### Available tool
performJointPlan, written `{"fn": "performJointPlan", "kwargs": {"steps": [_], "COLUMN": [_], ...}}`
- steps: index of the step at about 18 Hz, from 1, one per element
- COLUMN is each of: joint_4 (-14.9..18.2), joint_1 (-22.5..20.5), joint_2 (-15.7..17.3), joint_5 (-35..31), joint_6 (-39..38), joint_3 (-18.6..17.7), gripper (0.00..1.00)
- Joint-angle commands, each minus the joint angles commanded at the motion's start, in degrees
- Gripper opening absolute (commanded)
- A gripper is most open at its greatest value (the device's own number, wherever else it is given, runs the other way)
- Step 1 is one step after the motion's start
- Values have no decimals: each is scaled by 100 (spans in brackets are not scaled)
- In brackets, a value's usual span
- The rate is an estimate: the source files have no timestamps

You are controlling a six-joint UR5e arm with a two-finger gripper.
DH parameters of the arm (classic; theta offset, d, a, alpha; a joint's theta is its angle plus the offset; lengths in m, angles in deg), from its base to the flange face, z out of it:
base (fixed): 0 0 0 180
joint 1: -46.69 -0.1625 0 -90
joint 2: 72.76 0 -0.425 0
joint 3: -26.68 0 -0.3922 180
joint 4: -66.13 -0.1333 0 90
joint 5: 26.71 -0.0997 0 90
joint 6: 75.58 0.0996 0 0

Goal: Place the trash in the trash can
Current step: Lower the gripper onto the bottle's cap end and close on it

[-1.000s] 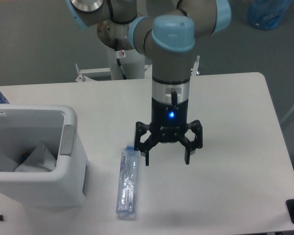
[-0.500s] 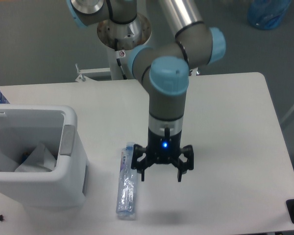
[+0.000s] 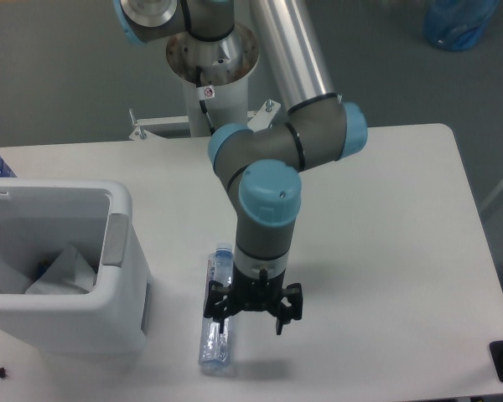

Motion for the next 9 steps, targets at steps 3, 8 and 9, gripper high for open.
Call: {"fn": "performJointPlan", "kwargs": {"steps": [3,8,9], "joint_4": [0,-18,-9], "joint_1": [88,159,159], "joint_2": [-149,-115,-115], "joint_5": [-105,-237,-255], "joint_6": [0,35,35], "joint_3": [-61,-457,-448], "gripper": [100,100,100]}}
